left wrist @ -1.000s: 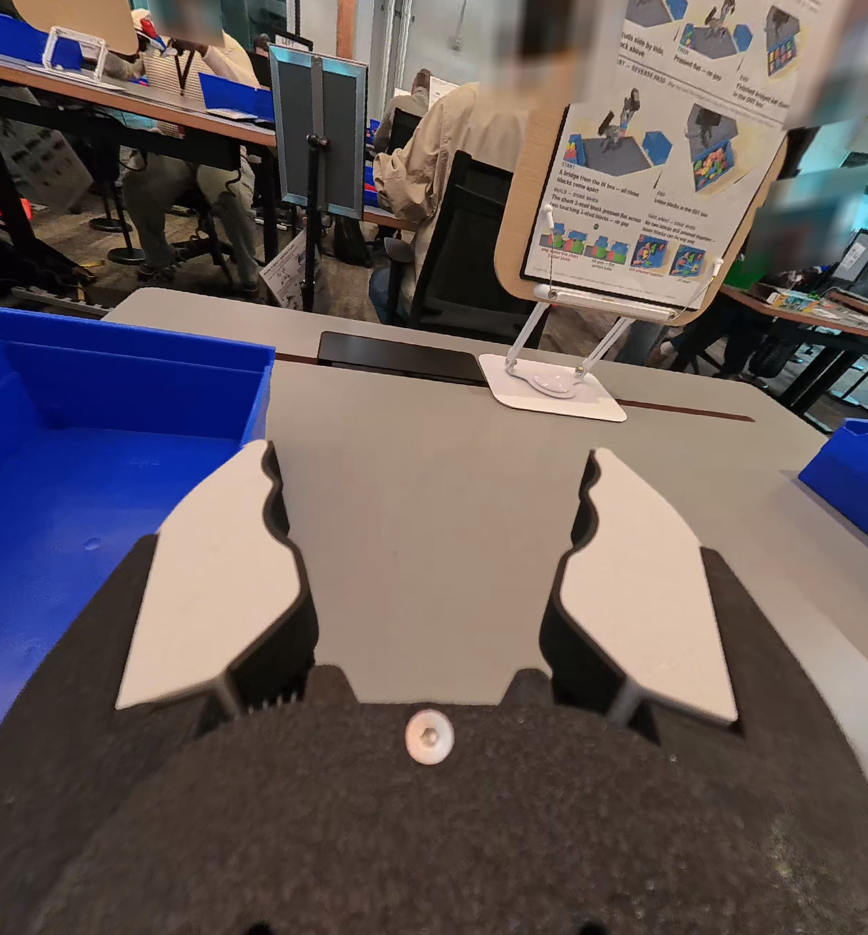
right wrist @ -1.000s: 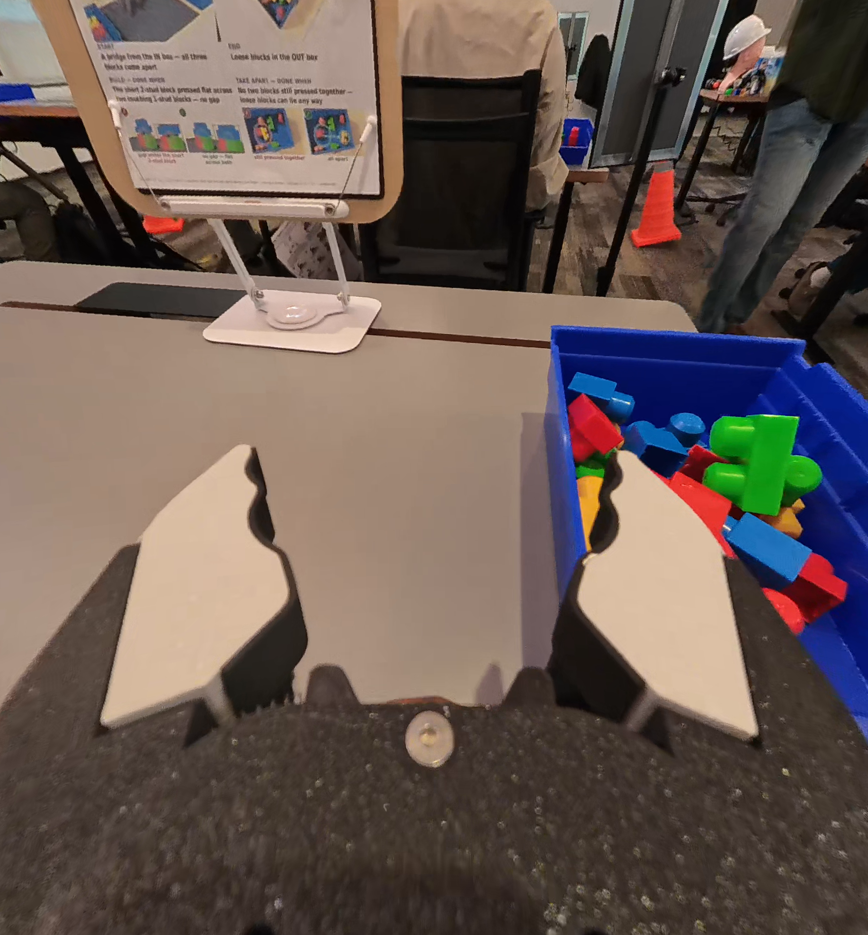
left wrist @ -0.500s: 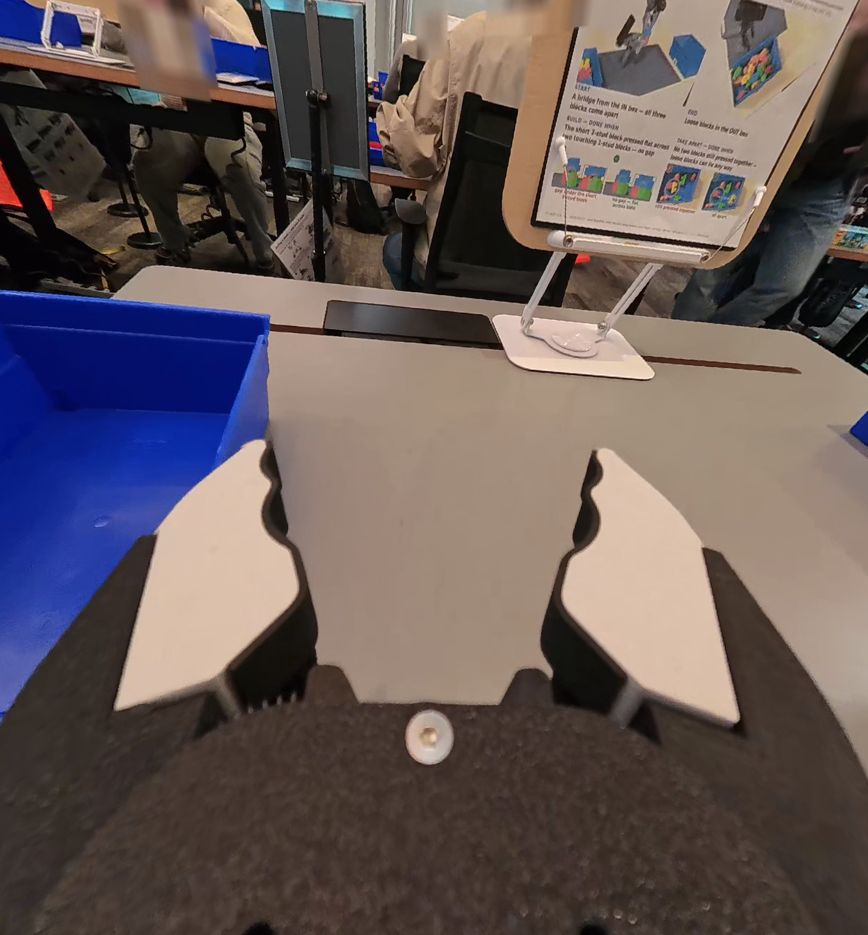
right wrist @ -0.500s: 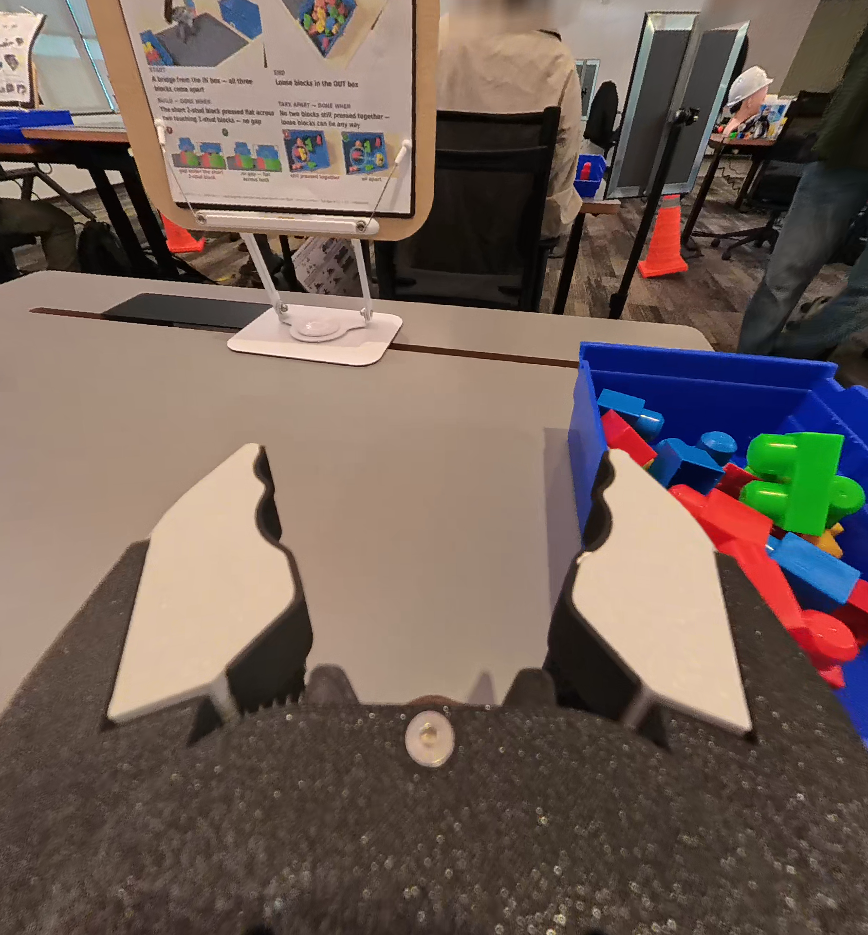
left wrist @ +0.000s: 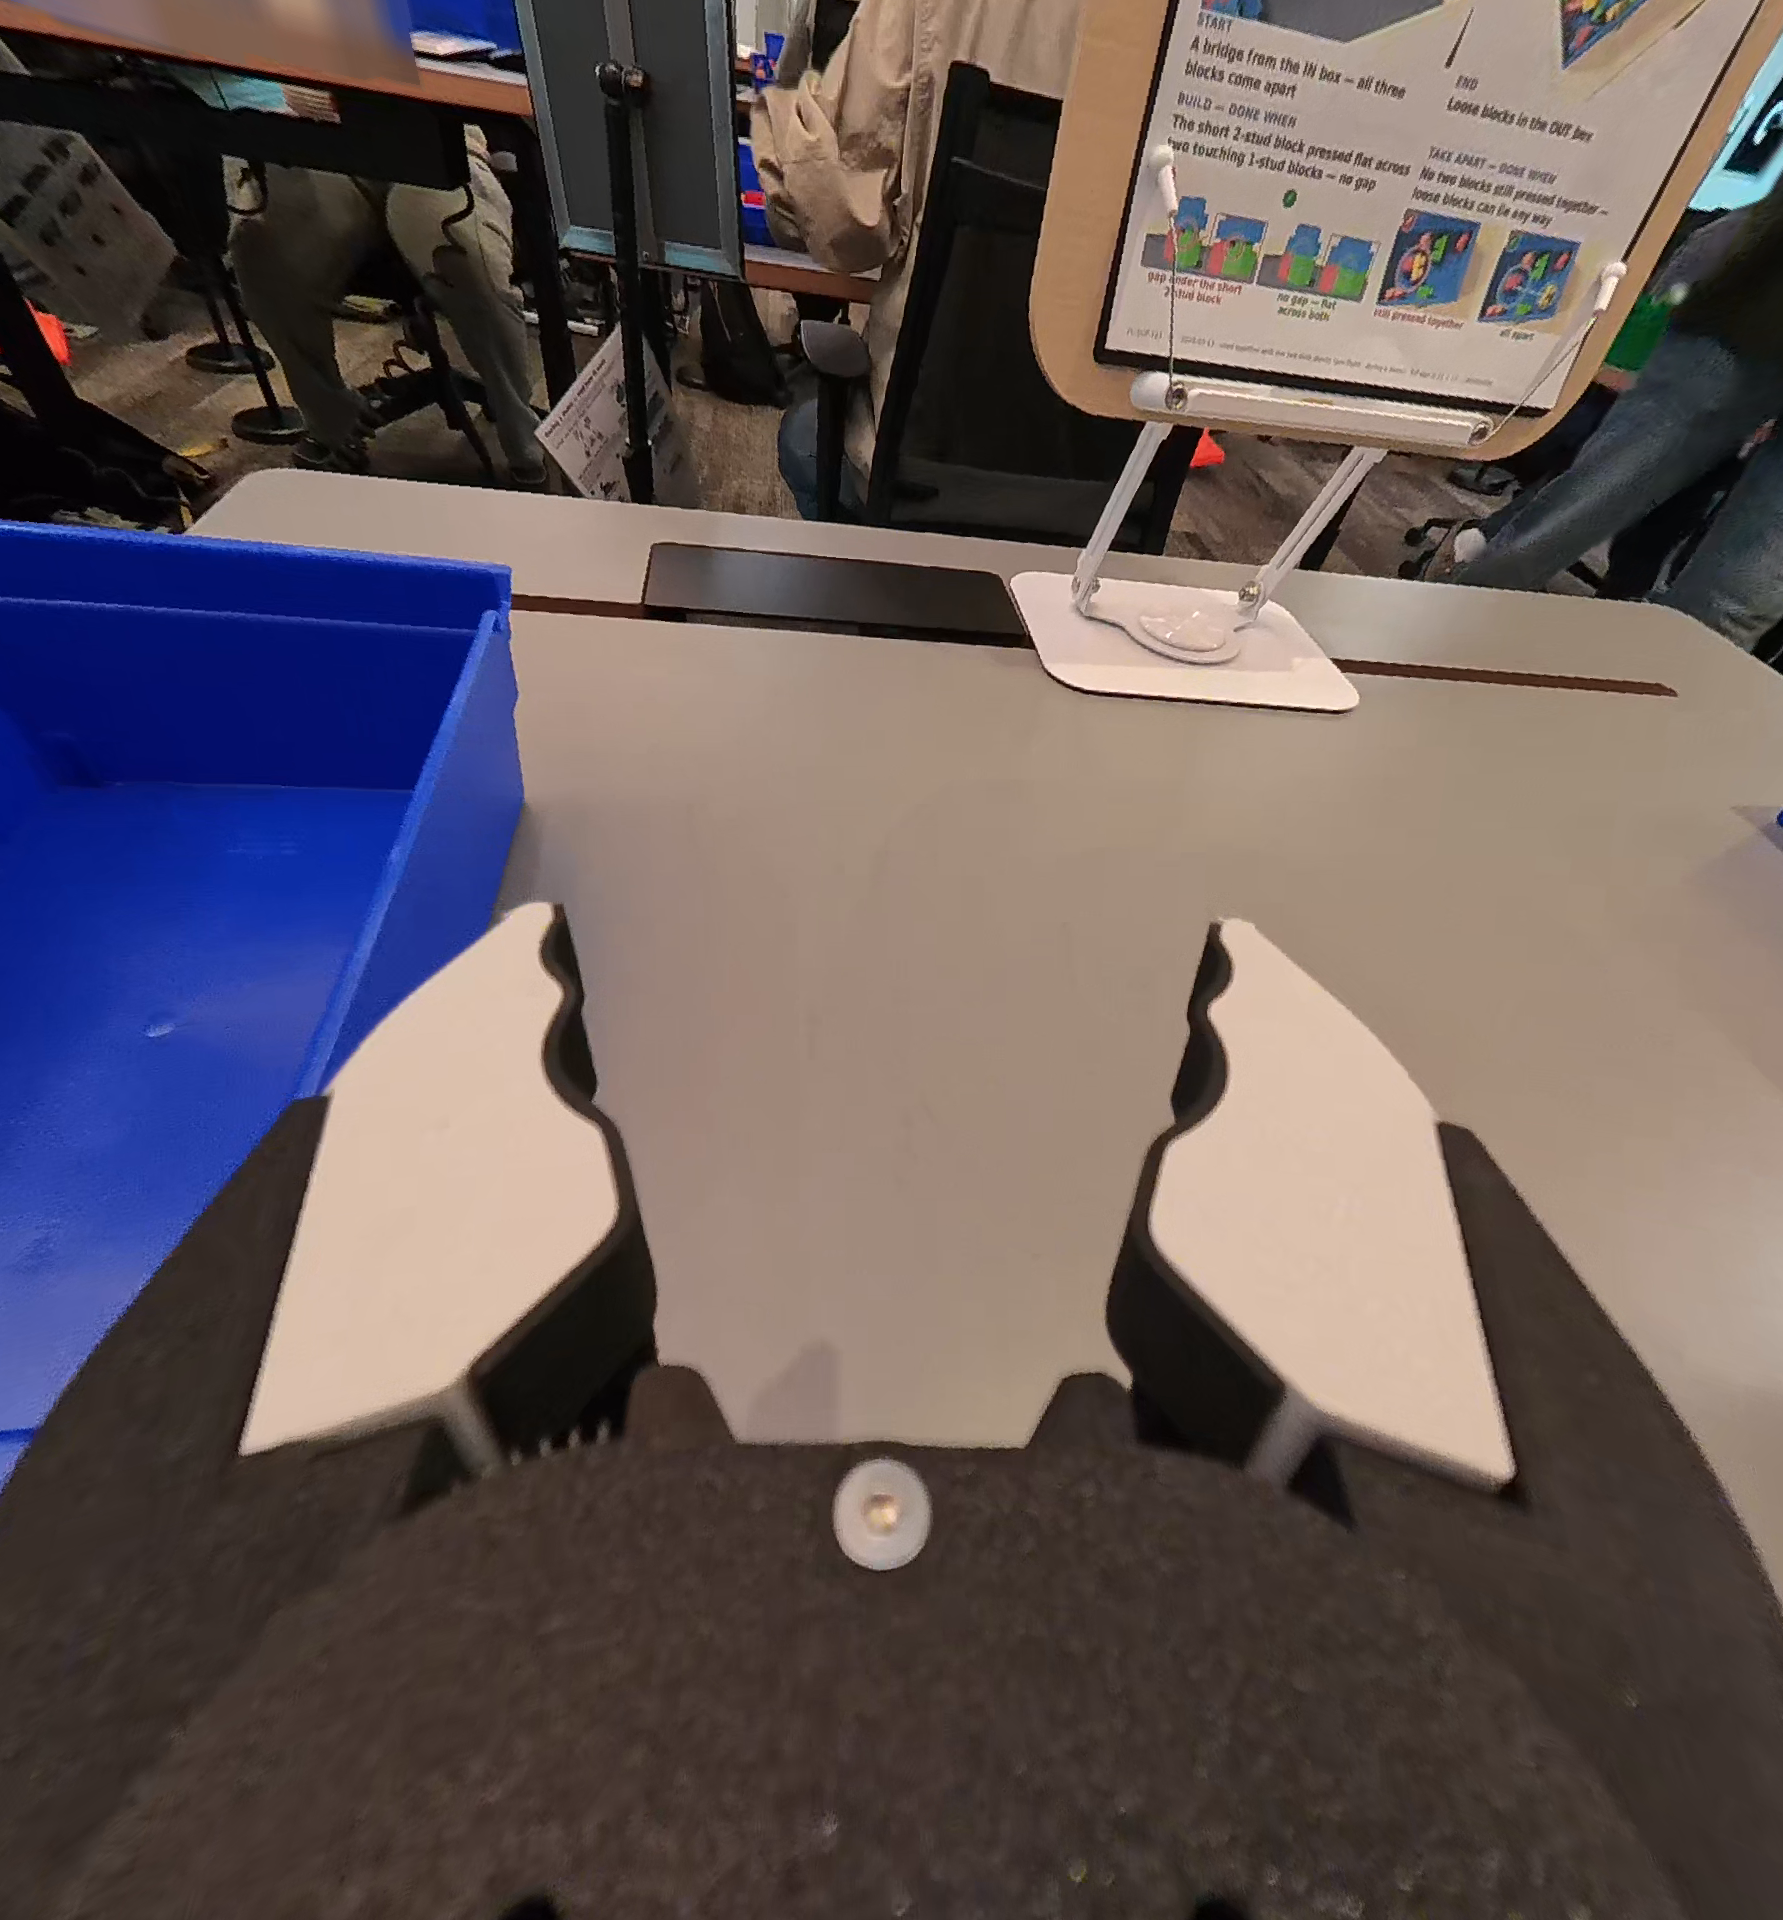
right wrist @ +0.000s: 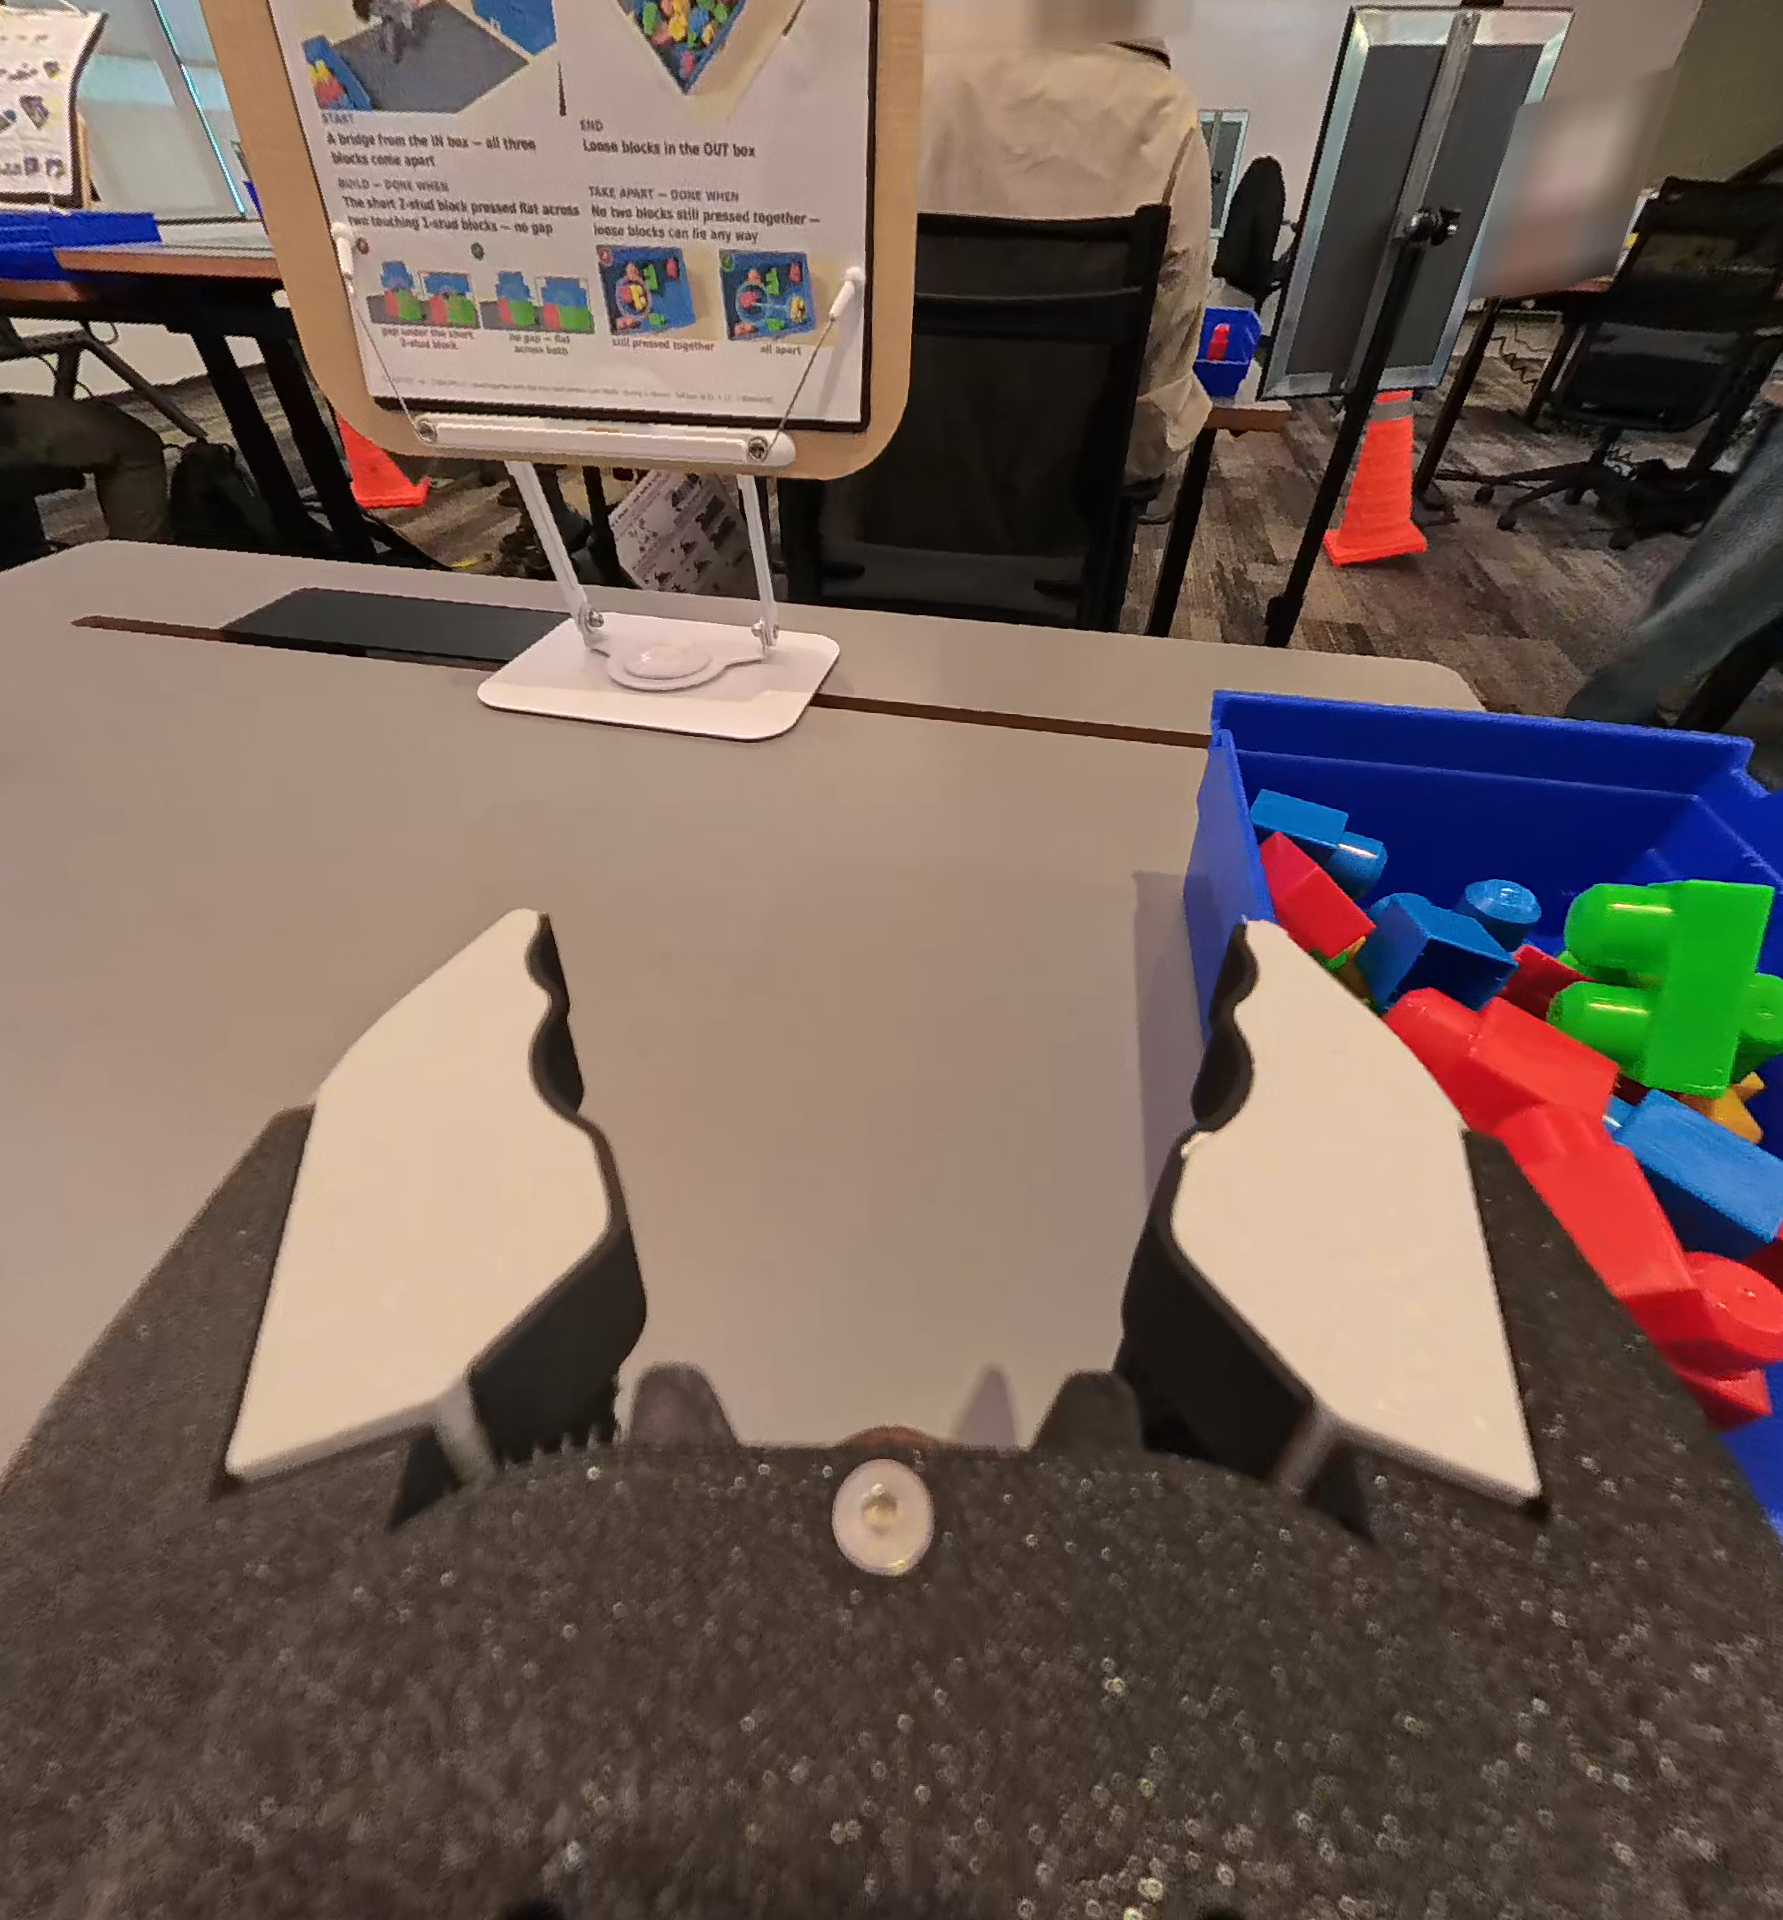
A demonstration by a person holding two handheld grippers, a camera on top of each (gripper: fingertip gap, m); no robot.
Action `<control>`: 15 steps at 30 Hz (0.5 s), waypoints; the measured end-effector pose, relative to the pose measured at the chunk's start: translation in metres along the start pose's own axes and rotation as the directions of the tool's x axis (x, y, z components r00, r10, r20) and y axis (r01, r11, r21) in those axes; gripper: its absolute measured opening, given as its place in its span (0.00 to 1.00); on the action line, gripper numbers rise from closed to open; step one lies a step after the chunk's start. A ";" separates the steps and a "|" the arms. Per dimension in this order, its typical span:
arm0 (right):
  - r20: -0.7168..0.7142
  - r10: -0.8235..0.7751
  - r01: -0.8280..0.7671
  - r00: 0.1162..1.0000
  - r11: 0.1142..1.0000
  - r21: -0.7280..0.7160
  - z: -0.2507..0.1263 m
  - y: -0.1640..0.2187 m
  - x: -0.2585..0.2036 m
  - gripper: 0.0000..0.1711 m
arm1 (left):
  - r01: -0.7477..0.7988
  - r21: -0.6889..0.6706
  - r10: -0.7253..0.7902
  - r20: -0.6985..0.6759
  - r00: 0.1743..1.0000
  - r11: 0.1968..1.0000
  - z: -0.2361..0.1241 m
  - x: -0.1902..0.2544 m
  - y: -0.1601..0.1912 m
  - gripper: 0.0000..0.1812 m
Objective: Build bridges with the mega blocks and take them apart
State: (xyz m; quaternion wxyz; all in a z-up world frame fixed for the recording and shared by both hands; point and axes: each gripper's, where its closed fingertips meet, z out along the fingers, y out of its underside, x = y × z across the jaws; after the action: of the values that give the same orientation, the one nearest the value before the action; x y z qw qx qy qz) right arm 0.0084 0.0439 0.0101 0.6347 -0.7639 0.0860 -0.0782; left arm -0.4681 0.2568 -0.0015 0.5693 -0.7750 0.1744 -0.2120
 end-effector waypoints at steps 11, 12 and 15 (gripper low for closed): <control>0.004 -0.010 0.010 1.000 1.000 0.021 -0.003 -0.002 -0.003 0.68 | 0.005 -0.006 -0.006 -0.012 1.000 1.000 -0.004 0.000 0.005 0.61; 0.008 -0.009 0.008 1.000 1.000 0.019 -0.002 -0.001 -0.004 0.68 | 0.006 -0.007 -0.006 -0.012 1.000 1.000 -0.004 0.000 0.006 0.61; 0.015 0.002 -0.002 1.000 1.000 0.005 0.000 0.005 -0.006 0.68 | 0.004 -0.018 -0.005 -0.011 1.000 1.000 -0.002 0.000 0.011 0.61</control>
State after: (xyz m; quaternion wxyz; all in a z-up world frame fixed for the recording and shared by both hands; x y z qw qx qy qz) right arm 0.0027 0.0440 0.0052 0.6375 -0.7627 0.0819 -0.0720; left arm -0.4695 0.2520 -0.0114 0.5609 -0.7793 0.1776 -0.2159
